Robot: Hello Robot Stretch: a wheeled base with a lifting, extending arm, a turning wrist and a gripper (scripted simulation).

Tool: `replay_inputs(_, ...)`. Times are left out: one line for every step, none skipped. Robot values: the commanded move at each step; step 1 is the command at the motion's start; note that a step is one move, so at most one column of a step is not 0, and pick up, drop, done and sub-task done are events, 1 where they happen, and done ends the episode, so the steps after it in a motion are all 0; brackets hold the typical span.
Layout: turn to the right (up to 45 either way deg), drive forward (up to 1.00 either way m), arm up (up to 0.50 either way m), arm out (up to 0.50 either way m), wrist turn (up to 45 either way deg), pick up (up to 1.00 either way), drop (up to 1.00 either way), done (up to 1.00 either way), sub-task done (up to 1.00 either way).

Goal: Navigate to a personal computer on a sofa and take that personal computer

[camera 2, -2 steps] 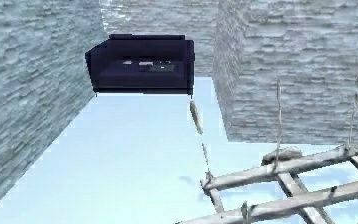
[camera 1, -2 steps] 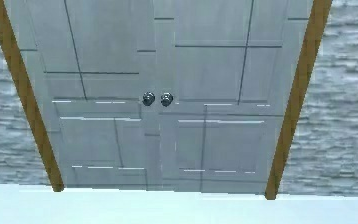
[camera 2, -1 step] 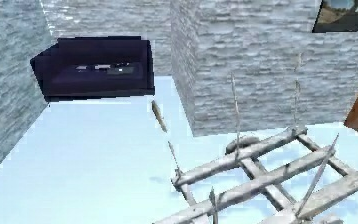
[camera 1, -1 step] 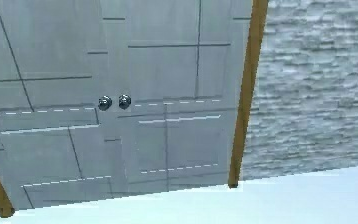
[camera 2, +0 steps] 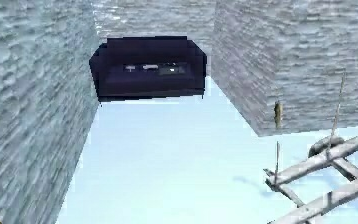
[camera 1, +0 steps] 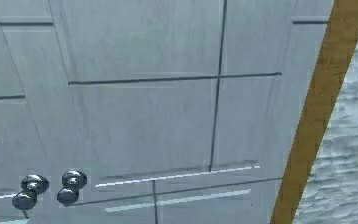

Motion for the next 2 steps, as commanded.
replay_inputs(45.0,0.00,0.00,0.00,0.0,0.00,0.00,0.00,0.00)
replay_inputs(33.0,0.00,0.00,0.00,0.0,0.00,0.00,0.00,0.00)
